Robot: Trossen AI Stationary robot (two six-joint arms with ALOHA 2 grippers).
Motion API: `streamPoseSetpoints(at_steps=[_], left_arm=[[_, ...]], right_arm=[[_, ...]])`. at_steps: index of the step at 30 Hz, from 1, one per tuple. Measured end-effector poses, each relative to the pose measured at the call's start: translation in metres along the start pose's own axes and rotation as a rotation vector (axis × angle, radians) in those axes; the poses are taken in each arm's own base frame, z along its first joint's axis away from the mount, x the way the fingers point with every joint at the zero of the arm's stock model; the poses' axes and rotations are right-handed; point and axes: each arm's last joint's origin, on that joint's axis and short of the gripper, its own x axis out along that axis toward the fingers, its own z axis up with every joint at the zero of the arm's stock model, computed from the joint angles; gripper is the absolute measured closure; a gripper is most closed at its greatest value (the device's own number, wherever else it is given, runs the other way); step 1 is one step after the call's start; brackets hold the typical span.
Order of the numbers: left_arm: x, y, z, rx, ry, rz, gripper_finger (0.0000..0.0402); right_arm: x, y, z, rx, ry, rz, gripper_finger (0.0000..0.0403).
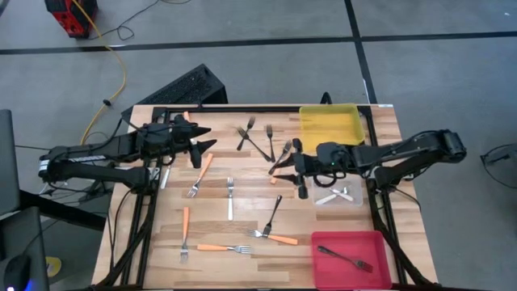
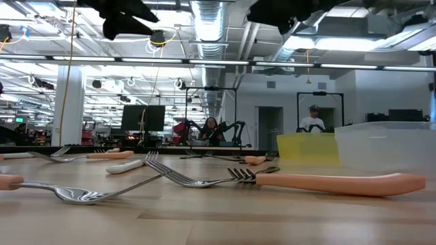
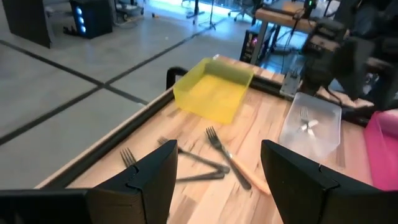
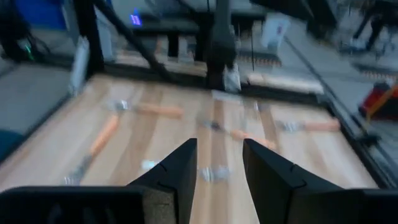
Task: Sort silverware by color (type)
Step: Put the orange fork into the yellow bin
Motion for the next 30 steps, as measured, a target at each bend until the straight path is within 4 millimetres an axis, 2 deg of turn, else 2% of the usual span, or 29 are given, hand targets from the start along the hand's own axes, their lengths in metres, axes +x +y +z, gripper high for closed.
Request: streamPoseSetpoints(at_steps=[9,16,30], left_arm=[[0.009,-0.003,0.002,0.006,-0.017,-0.003,0.0187],[0.009,-0.004,0.006,-0.003,-0.056,-0.012,0.0187],[0.009,-0.004,0.006,-0.012,-0.057,-0.013,0.0187]], right_arm=[[0.01,0.017,0.009,-0.053,-0.136,0.039,0.0248],[0.008,0.017,0.016,-0.051,-0.21,0.035,0.0248],[0.008,0.021,0.017,-0.037,-0.23,0.172,0.0248]])
